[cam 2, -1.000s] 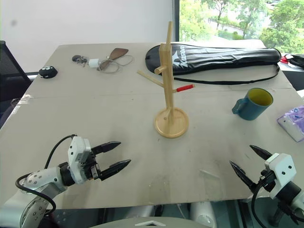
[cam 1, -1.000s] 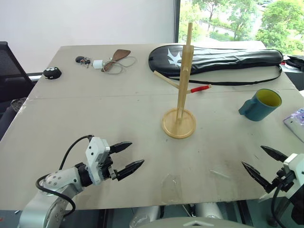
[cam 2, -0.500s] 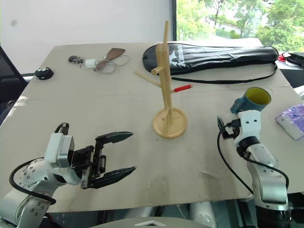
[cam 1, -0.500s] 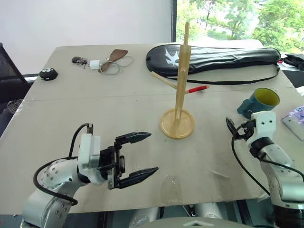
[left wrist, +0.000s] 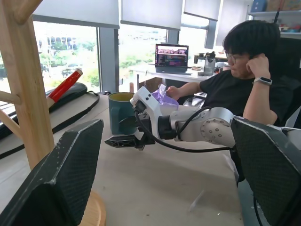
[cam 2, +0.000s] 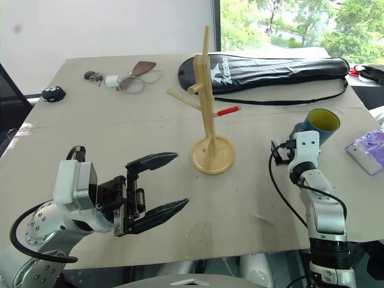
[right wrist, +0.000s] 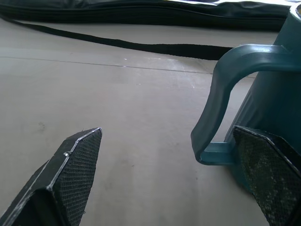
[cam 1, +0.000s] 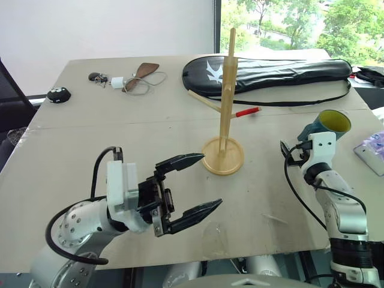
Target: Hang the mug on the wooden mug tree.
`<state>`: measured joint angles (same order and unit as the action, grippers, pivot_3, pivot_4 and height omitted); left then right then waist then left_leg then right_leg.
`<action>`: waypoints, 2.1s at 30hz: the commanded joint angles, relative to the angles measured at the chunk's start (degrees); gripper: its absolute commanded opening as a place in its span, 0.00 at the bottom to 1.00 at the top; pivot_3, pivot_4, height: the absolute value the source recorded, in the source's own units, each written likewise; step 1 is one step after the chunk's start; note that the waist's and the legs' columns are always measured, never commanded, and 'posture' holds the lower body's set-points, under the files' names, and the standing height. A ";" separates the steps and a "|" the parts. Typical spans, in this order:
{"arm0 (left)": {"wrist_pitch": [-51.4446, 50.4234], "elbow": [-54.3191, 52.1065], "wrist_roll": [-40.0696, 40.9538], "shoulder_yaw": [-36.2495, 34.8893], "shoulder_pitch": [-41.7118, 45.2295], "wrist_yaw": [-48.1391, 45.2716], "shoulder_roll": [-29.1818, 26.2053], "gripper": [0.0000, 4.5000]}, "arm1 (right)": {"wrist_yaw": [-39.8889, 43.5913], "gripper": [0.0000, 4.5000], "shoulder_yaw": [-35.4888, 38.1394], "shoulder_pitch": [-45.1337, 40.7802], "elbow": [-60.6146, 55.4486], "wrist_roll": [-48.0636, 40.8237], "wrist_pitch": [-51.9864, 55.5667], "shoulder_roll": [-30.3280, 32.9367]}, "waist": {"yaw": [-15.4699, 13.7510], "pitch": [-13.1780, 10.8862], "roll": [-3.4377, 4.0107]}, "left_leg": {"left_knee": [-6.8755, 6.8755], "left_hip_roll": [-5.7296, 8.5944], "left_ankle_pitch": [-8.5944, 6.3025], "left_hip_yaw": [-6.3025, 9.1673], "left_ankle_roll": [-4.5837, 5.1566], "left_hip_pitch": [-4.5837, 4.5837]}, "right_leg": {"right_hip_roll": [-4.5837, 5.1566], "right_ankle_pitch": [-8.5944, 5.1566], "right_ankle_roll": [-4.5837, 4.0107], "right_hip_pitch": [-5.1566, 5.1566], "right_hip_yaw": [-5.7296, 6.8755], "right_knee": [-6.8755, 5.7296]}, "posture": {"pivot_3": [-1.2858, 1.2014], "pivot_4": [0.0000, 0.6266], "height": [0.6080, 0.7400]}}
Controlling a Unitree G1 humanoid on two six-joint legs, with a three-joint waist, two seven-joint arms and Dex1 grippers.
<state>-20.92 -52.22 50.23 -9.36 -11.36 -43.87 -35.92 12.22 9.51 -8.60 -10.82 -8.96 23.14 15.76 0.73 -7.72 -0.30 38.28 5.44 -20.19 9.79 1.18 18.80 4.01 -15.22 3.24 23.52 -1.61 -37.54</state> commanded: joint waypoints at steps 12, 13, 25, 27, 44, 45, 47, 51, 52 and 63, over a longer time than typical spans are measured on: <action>1.71 3.12 0.47 -2.02 -2.81 -3.10 -2.79 1.00 | 0.06 0.21 1.13 -3.72 3.63 0.27 -2.83 1.48 | 0.00 -0.01 0.03 | -0.01 0.00 0.00 -0.03 0.00 0.00 | -0.01 0.00 0.00 0.02 0.06 -0.01 | 0.52 0.24 1.00; 1.70 3.46 0.74 -2.08 -2.35 -3.53 -2.93 1.00 | 0.29 0.10 1.17 -3.62 3.33 0.14 -2.72 1.67 | -0.02 -0.02 0.03 | -0.01 0.00 0.00 -0.03 0.00 0.00 | -0.01 0.00 0.00 0.02 0.07 -0.01 | 0.52 0.24 1.00; 3.35 6.02 5.46 -7.52 -0.18 -6.52 -2.60 1.00 | 16.01 0.03 4.00 -0.25 -8.68 -11.43 1.53 11.89 | 0.01 -0.08 0.14 | -0.03 0.00 0.00 -0.01 0.00 0.02 | 0.00 0.00 0.00 0.02 0.01 0.06 | 0.52 0.24 1.00; 2.37 6.24 7.67 -9.56 -0.06 -5.24 -2.83 1.00 | 22.25 0.03 5.56 0.05 -12.57 -17.62 4.06 15.76 | -0.07 -0.14 0.22 | -0.03 -0.01 0.00 -0.02 0.00 0.03 | 0.02 0.00 0.00 0.01 0.00 0.08 | 0.52 0.24 1.00; 0.46 28.12 8.05 -16.46 3.16 -26.79 -8.92 1.00 | 31.96 0.03 3.14 -10.69 -20.70 -34.59 16.86 28.78 | 0.08 -0.19 0.17 | -0.11 -0.05 0.00 0.12 0.01 0.18 | 0.01 0.00 0.00 0.00 0.35 0.56 | 0.52 0.24 1.00; 0.77 27.94 7.92 -16.84 2.49 -27.26 -8.59 1.00 | 32.30 0.03 2.93 -10.79 -21.08 -34.98 17.18 29.20 | 0.05 -0.19 0.17 | -0.11 -0.06 0.00 0.15 0.01 0.23 | 0.02 0.00 0.00 0.01 0.40 0.61 | 0.52 0.24 1.00; 1.33 27.52 7.70 -17.80 0.71 -28.44 -7.89 1.00 | 32.85 0.03 2.26 -10.99 -21.85 -35.18 17.54 30.02 | -0.12 -0.19 0.18 | -0.09 -0.06 0.00 0.19 0.01 0.29 | 0.04 0.00 0.00 0.01 0.45 0.65 | 0.52 0.24 1.00; 3.05 27.85 6.69 -19.16 -2.41 -31.14 -6.60 1.00 | 33.25 0.03 1.02 -11.85 -22.60 -35.71 18.24 30.54 | -0.11 -0.19 0.17 | -0.04 -0.05 0.00 0.25 0.01 0.38 | 0.06 0.01 0.01 0.02 0.51 0.67 | 0.52 0.24 1.00; 3.36 27.90 6.59 -19.57 -3.14 -31.78 -6.36 1.00 | 33.33 0.03 0.56 -12.05 -22.83 -35.55 18.22 30.75 | -0.11 -0.19 0.17 | -0.04 -0.05 0.00 0.26 0.01 0.38 | 0.07 0.01 0.01 0.02 0.51 0.67 | 0.52 0.24 1.00; 2.01 25.88 8.88 -20.68 -4.63 -32.31 -5.80 1.00 | 32.69 0.03 -3.44 -15.45 -22.36 -35.39 19.33 29.60 | -0.07 -0.19 0.17 | -0.02 -0.05 0.00 0.37 0.01 0.41 | 0.08 0.01 0.01 0.01 0.52 0.62 | 0.52 0.24 1.00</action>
<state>-19.03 -25.54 57.84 -28.67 -15.86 -75.74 -42.02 44.59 6.24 -22.67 -32.25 -44.01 42.72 45.57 0.66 -7.91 -0.12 38.26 5.39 -20.19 10.15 1.19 19.21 4.09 -15.20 3.25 23.54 -1.07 -36.92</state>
